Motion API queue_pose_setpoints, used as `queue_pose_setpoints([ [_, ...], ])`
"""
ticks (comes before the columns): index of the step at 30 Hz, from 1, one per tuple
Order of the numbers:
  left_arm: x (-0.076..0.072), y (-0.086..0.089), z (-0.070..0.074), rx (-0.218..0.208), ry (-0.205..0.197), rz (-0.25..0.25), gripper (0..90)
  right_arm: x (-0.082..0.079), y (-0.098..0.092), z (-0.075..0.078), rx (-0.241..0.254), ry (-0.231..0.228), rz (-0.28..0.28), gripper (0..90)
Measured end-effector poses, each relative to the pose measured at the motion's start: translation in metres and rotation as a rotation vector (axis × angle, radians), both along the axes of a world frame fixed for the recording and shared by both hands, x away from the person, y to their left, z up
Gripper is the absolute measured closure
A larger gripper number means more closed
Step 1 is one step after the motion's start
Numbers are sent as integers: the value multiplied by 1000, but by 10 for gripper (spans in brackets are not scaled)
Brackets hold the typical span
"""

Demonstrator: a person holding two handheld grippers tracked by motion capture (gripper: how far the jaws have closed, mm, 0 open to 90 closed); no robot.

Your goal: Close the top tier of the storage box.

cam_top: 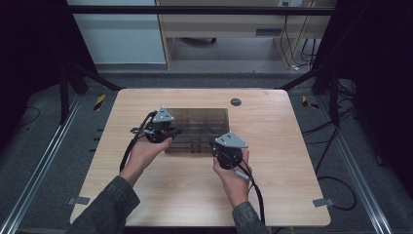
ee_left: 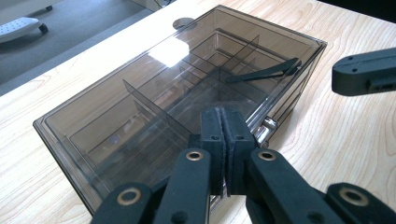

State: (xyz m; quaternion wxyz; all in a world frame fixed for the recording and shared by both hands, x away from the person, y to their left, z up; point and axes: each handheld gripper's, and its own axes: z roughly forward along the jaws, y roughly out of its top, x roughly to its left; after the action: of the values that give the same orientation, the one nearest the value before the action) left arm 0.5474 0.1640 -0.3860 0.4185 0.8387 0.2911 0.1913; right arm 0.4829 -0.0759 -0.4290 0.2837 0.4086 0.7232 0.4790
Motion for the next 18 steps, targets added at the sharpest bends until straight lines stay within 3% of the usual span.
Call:
queue_pose_setpoints([
  [18, -20, 8, 6, -42, -35, -4, 749, -4, -10, 11, 1, 6, 18, 813],
])
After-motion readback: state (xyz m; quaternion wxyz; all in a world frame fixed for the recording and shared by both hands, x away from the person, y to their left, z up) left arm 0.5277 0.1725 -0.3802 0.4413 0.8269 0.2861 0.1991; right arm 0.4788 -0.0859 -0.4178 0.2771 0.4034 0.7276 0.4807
